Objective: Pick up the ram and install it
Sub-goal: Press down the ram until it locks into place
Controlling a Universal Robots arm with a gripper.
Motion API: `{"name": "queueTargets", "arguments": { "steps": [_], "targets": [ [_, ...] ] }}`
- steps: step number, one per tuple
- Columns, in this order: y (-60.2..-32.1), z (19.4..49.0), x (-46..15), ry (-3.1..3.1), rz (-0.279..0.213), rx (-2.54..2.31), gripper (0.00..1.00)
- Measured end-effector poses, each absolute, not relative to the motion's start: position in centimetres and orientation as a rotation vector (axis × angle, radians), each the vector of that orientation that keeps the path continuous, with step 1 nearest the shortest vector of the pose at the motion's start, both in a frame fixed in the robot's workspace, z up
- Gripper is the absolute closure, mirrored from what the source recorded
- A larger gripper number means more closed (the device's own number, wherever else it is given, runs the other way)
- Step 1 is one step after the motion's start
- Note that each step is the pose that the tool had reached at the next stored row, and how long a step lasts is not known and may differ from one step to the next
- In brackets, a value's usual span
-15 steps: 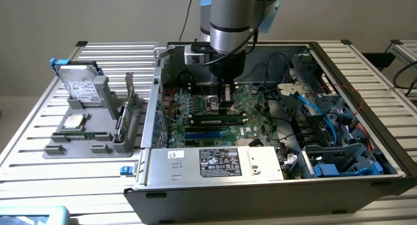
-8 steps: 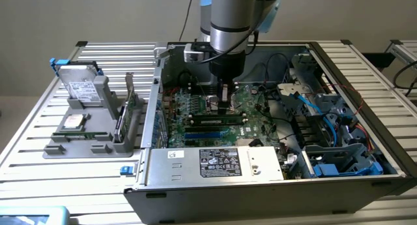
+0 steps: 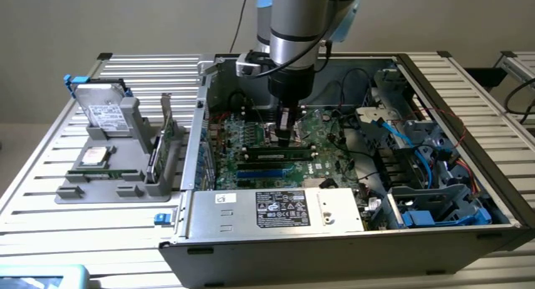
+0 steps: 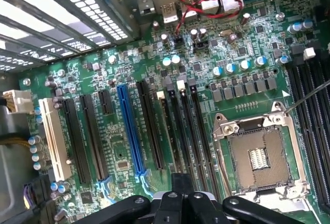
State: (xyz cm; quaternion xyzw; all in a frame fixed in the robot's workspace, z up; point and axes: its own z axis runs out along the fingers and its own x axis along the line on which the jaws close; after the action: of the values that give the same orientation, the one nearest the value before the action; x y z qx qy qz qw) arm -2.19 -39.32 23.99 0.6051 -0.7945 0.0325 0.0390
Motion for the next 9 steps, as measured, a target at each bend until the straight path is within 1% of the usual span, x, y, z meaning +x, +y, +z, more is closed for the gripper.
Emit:
{"name": "queueTargets", "arguments": {
  "steps": [9],
  "targets": [
    [-39.32, 23.97, -2.19, -2.539, 0.108, 1.727, 0.89]
  ]
}}
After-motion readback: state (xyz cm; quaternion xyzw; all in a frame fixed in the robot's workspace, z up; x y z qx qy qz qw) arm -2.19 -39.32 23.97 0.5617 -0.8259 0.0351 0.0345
